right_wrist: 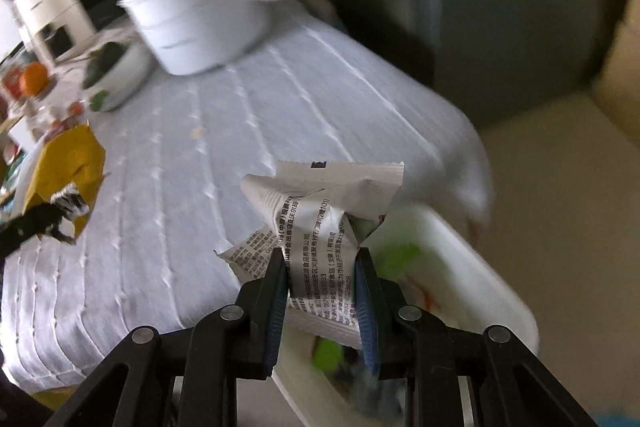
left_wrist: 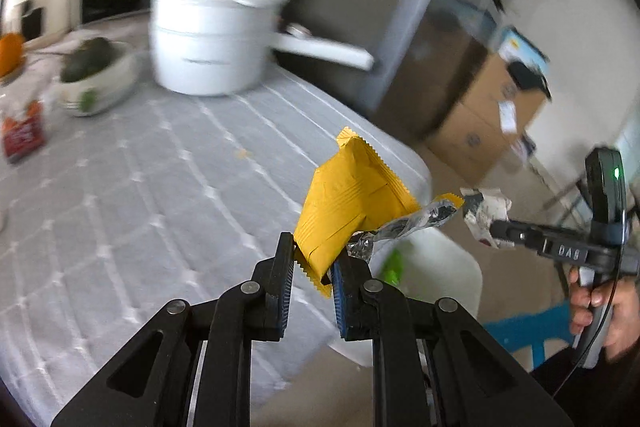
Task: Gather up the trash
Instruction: 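Carry both wrappers over the white bin and open the left tool, then open the right tool over the bin while the left tool returns to the table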
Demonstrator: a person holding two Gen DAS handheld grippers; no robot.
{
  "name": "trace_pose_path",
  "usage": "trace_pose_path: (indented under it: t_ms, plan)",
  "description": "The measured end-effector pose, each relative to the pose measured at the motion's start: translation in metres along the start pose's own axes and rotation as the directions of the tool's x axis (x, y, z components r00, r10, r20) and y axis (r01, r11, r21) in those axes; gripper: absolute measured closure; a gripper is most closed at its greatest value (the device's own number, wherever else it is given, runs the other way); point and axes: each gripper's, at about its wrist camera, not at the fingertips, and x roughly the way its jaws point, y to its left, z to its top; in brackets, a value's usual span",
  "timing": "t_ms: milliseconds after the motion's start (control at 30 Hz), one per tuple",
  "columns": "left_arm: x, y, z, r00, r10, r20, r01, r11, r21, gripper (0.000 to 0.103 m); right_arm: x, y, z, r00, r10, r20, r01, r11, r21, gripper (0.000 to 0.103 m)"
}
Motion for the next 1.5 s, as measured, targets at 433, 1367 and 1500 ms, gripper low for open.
trace_pose_path:
  t_ms: [433, 1367, 1500]
  plan:
    - [0.098, -0.117, -0.041, 0.970, -0.026, -0.241, 0.086, 0.967, 0.241, 0.084, -0.015, -0.066, -0.035, 0.997, -0.044, -0.061, 0.052, 0.990, 0.130, 0.074]
    - [0.097, -0.103, -0.026, 0.968, -0.063, -0.241, 0.099, 0.985, 0.142, 0.020, -0.003, -0.103, -0.050, 0.986, -0.043, -0.158, 0.071, 0.982, 0.176, 0.072]
    - [0.081, -0.088, -0.021, 0.976, -0.060, -0.210, 0.084, 0.990, 0.112, 0.014, 0.005, -0.099, -0.050, 0.981, -0.037, -0.191, 0.071, 0.982, 0.173, 0.067]
